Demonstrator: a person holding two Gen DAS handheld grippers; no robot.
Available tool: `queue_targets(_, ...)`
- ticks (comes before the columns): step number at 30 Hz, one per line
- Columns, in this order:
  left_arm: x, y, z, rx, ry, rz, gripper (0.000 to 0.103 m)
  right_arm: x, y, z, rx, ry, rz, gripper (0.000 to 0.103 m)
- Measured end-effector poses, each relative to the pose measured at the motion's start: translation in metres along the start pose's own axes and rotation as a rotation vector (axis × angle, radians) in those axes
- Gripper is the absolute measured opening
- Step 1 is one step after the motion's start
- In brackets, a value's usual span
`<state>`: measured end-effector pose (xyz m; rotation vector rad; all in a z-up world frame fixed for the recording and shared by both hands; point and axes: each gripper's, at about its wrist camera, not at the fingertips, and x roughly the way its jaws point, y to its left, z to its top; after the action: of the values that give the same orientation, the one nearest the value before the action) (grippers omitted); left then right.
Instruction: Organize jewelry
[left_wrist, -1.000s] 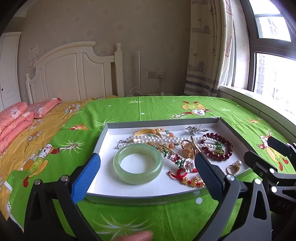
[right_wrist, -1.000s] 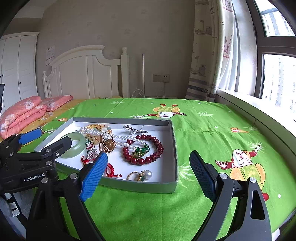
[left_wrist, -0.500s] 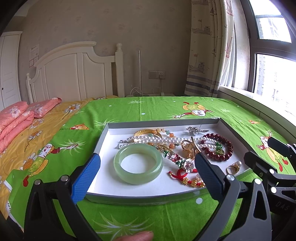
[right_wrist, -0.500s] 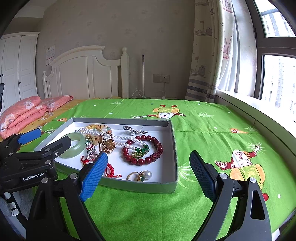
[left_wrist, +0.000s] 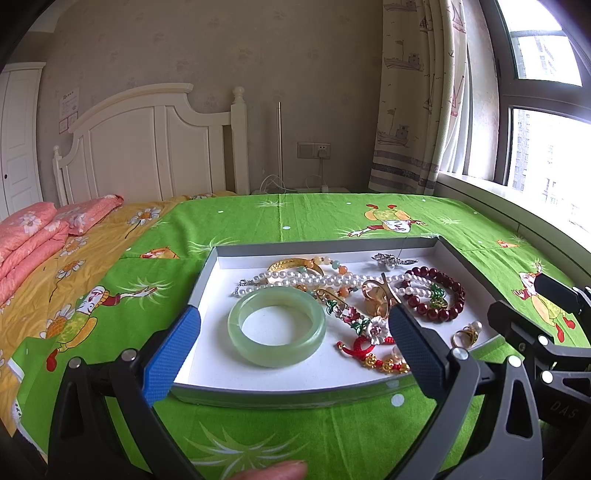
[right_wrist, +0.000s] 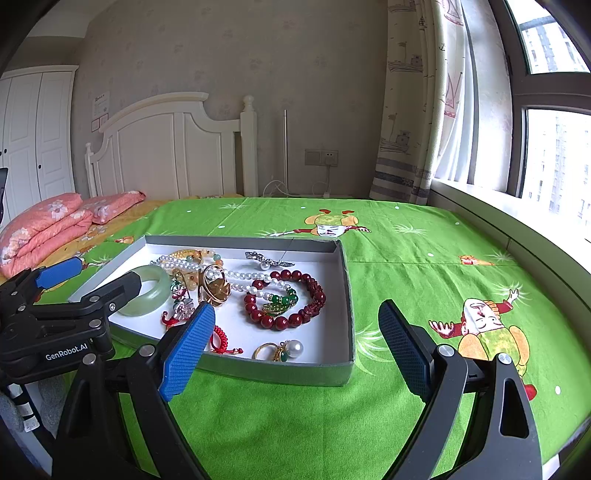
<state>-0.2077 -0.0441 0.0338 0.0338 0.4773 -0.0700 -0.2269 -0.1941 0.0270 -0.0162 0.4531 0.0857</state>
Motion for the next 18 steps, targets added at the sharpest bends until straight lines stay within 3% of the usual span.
queue_targets(18, 0.0003, 0.0005, 0.0015, -0.007, -0.004, 0.004, 0.101, -0.0002, -0.0001, -0.0005, 0.0, -0.001, 0.0, 0.087)
